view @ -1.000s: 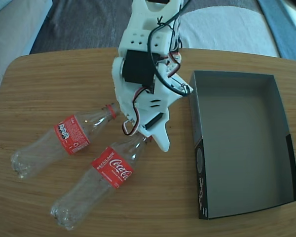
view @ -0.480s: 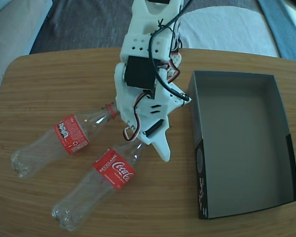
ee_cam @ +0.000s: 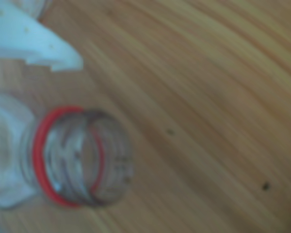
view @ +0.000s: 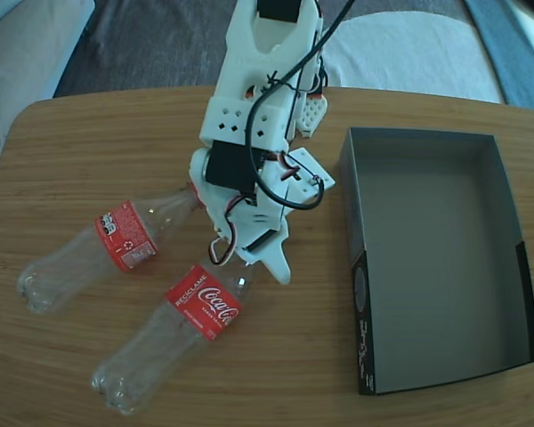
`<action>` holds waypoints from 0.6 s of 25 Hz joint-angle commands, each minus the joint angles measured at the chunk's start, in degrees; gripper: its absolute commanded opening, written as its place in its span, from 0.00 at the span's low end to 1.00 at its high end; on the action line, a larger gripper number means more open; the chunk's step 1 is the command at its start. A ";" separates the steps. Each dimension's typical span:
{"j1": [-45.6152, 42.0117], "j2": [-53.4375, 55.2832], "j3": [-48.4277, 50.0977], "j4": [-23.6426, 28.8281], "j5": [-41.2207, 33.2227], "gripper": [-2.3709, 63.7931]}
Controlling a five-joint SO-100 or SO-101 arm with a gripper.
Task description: Grasp the bottles and put them in the box.
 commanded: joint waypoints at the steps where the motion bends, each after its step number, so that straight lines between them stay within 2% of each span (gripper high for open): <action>1: 0.88 0.35 -2.02 0.18 -0.44 0.79; 7: 2.11 0.26 -2.02 -1.05 -0.70 0.79; 10: 1.93 0.26 -2.02 -2.29 -3.60 0.79; 15: 1.76 0.26 -2.02 -2.64 -7.82 0.70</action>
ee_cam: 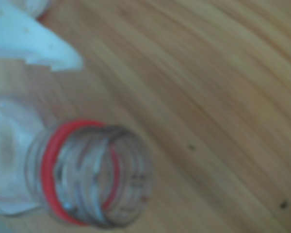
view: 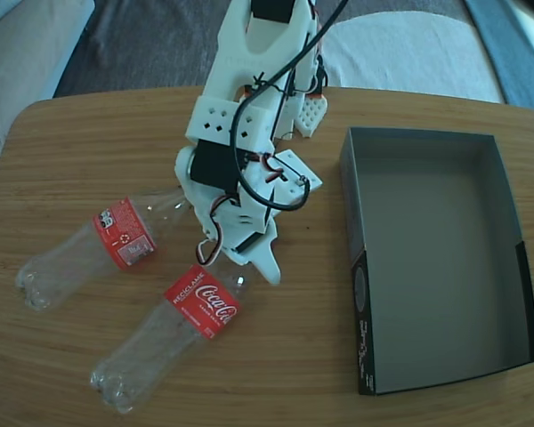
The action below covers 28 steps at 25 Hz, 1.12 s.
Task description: Grasp the bottles and put them in the box.
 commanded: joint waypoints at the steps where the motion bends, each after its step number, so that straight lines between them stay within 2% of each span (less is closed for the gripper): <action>1: -0.35 0.62 -2.02 -0.09 -2.37 0.69; 10: 0.18 0.62 -2.02 -0.09 -4.13 0.70; 18: -3.08 0.70 -2.11 -0.18 -4.39 0.70; 28: -3.69 -1.49 -2.11 -3.87 -4.75 0.70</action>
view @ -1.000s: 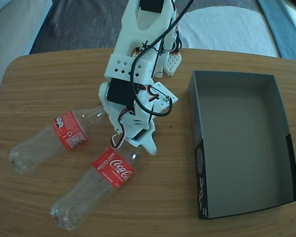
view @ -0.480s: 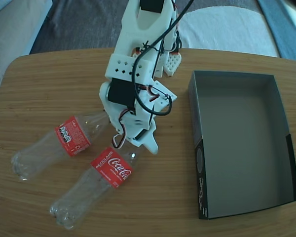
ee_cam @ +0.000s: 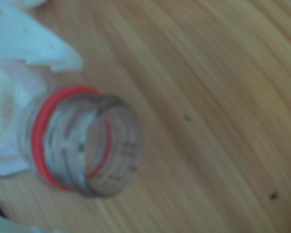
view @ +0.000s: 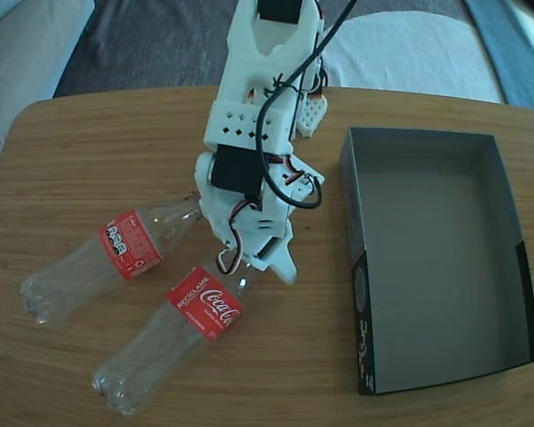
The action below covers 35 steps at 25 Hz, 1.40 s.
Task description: Grasp the bottles and put them in the box.
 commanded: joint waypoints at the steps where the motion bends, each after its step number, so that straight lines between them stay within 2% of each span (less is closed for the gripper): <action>1: -0.18 -2.11 -2.20 -1.67 -0.09 0.70; 6: 0.00 -5.36 -5.98 -1.05 0.53 0.70; 12: 1.49 -5.36 -5.80 -1.05 0.53 0.69; 14: 2.11 -5.36 -5.80 -1.05 0.53 0.64; 20: 3.25 -5.19 -6.33 -1.14 0.62 0.31; 24: 3.69 -2.29 -6.24 -1.14 0.62 0.18; 27: 4.48 0.00 -6.15 -1.14 0.62 0.15; 35: 6.94 5.45 -6.33 -1.93 0.70 0.15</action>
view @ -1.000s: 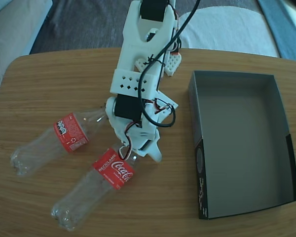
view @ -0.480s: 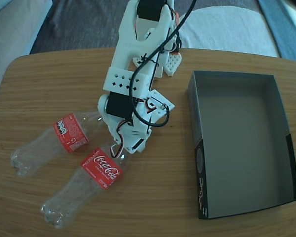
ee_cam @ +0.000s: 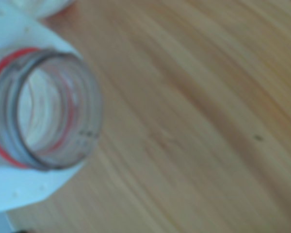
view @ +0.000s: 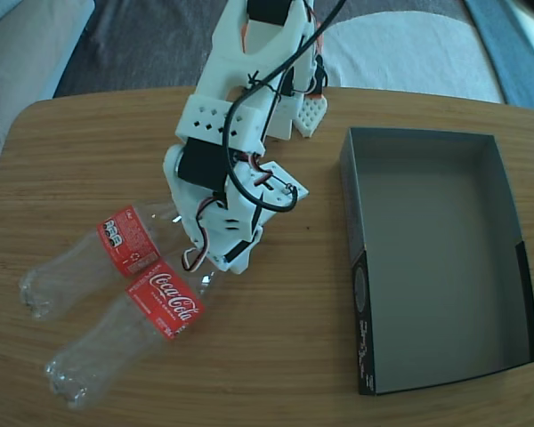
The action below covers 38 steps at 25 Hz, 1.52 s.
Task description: Grasp the bottles and put them in the box.
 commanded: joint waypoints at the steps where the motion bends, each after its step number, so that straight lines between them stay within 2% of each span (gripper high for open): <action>1: 0.97 5.89 -3.16 -0.70 0.70 0.15; 5: 1.49 9.40 -5.10 -0.35 0.70 0.15; 9: 0.97 12.22 -8.61 -0.26 4.75 0.16; 19: -0.18 12.57 -15.47 0.26 6.94 0.15; 38: -7.38 11.60 -33.57 26.54 5.62 0.16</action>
